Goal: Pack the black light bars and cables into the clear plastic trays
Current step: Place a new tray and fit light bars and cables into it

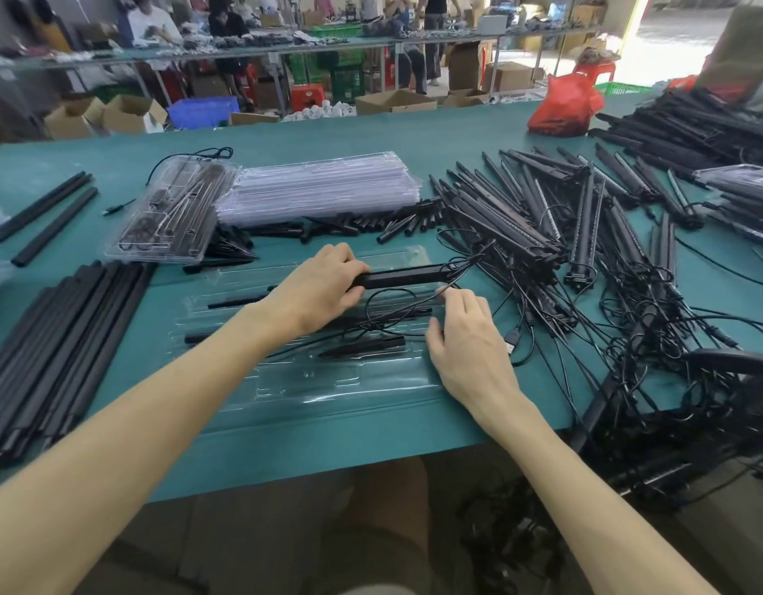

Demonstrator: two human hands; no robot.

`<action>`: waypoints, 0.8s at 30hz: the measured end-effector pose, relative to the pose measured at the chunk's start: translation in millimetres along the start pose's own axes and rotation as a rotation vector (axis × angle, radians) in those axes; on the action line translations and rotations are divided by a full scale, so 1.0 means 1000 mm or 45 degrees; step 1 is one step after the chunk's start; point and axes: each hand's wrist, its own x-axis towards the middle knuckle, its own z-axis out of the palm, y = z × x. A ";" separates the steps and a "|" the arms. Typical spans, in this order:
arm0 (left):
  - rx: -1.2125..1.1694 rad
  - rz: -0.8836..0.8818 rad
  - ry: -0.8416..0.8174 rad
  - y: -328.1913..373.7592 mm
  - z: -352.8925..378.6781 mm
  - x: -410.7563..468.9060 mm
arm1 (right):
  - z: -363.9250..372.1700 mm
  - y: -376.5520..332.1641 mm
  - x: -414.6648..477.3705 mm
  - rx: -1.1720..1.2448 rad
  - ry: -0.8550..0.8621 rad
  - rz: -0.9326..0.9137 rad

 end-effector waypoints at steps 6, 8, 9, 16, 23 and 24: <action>0.238 0.139 0.189 0.006 -0.022 0.000 | 0.001 0.001 0.000 0.016 0.018 -0.011; 0.337 0.174 0.246 0.009 -0.030 0.000 | 0.000 0.000 0.000 0.041 0.032 -0.012; 0.374 0.183 0.280 0.010 -0.034 0.000 | 0.000 0.000 0.000 0.051 0.038 -0.018; 0.468 0.184 0.372 0.014 -0.048 0.000 | -0.002 -0.002 0.001 0.019 0.106 0.007; 0.465 0.066 0.388 0.002 -0.045 -0.009 | 0.001 0.001 0.000 -0.045 0.098 0.061; 0.470 0.063 0.409 0.002 -0.045 -0.010 | 0.001 0.001 -0.001 -0.038 0.097 0.064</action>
